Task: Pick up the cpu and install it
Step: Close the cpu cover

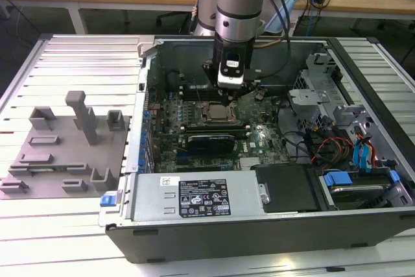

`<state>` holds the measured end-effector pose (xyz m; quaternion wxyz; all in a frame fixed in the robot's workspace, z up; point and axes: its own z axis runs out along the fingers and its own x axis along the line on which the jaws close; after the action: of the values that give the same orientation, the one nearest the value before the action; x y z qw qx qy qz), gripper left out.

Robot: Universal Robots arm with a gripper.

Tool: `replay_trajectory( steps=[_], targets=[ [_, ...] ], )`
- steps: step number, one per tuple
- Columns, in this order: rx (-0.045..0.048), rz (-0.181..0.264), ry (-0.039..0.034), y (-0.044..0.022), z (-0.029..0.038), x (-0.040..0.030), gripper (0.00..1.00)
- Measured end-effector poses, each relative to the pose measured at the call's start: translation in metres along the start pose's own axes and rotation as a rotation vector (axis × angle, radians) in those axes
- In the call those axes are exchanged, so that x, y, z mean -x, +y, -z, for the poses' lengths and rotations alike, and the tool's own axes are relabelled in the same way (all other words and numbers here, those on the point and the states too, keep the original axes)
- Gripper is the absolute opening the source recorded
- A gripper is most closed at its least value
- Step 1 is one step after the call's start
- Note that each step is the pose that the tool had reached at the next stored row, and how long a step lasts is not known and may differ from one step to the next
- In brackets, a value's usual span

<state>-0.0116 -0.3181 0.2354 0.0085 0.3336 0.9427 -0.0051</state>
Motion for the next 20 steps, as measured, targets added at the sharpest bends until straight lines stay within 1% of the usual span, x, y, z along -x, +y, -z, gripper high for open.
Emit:
replay_trajectory(
  steps=[4, 5, 7, 10, 11, 12, 16, 17, 18, 20],
  targets=[
    [0.0016, 0.08, -0.0003, 0.0, -0.0001, 0.0, 0.11],
    [0.0025, 0.125, -0.0005, 0.0, -0.0001, 0.0, 0.11],
    [0.0032, 0.163, -0.0007, 0.0, -0.0001, 0.0, 0.11],
    [0.0051, 0.259, -0.001, 0.0, -0.0003, 0.0, 0.11],
    [0.0055, 0.275, -0.0011, 0.0, -0.0005, 0.0, 0.11],
    [0.0058, 0.305, -0.0013, -0.0001, -0.0007, 0.0, 0.11],
    [0.0074, 0.381, -0.0016, 0.0, -0.0022, -0.0001, 0.11],
    [0.0081, 0.422, -0.0018, 0.0, -0.0034, -0.0001, 0.11],
    [0.0086, 0.45, -0.0019, 0.0, -0.0042, -0.0001, 0.11],
    [0.0094, 0.488, -0.0021, 0.0, -0.0052, -0.0001, 0.11]
  ],
)
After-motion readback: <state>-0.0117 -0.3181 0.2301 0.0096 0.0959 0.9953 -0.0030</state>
